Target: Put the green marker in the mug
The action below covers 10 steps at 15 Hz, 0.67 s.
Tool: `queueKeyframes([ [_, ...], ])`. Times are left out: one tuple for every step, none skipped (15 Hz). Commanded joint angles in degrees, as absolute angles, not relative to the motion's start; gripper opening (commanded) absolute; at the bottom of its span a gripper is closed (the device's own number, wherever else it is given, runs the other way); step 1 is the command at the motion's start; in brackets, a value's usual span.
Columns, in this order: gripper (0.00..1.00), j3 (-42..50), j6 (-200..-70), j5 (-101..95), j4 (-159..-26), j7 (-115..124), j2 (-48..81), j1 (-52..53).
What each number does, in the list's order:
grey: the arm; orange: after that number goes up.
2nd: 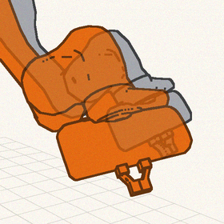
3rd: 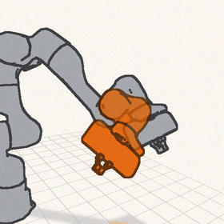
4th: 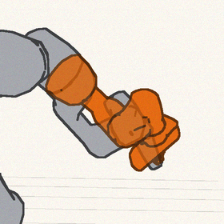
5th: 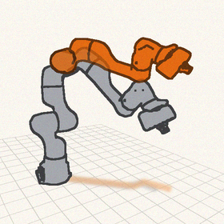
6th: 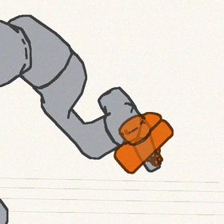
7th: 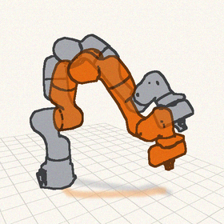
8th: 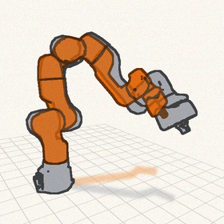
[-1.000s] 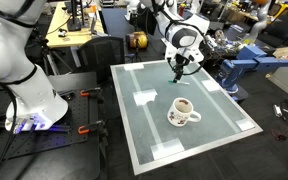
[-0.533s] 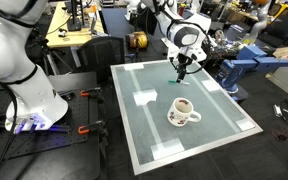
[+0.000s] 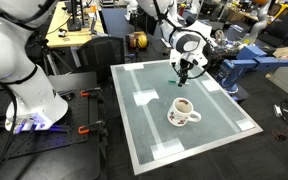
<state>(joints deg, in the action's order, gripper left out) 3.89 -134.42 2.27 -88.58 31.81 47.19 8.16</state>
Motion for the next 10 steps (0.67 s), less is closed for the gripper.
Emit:
queueKeyframes([
  [0.75, 4.5, -133.5, 3.0, -84.6, 31.7, 50.1, 8.3],
  [0.74, 4.5, -133.5, 3.0, -84.0, 31.7, 50.6, 8.3],
  [0.68, 4.5, -133.4, 3.0, -83.5, 31.7, 51.1, 8.4],
  [0.59, 4.5, -133.4, 3.0, -83.0, 31.7, 51.5, 8.4],
  [0.52, 4.5, -133.4, 3.0, -82.6, 31.7, 51.9, 8.4],
  [0.43, 4.4, -133.4, 3.1, -82.2, 31.6, 52.2, 8.4],
  [0.36, 4.4, -133.4, 3.0, -81.8, 31.6, 52.3, 8.5],
  [0.27, 4.3, -133.4, 3.0, -81.6, 31.5, 52.5, 8.5],
  [0.21, 4.2, -133.5, 3.1, -81.5, 31.4, 52.5, 8.5],
  [0.14, 4.1, -133.5, 3.1, -81.4, 31.4, 52.4, 8.6],
])
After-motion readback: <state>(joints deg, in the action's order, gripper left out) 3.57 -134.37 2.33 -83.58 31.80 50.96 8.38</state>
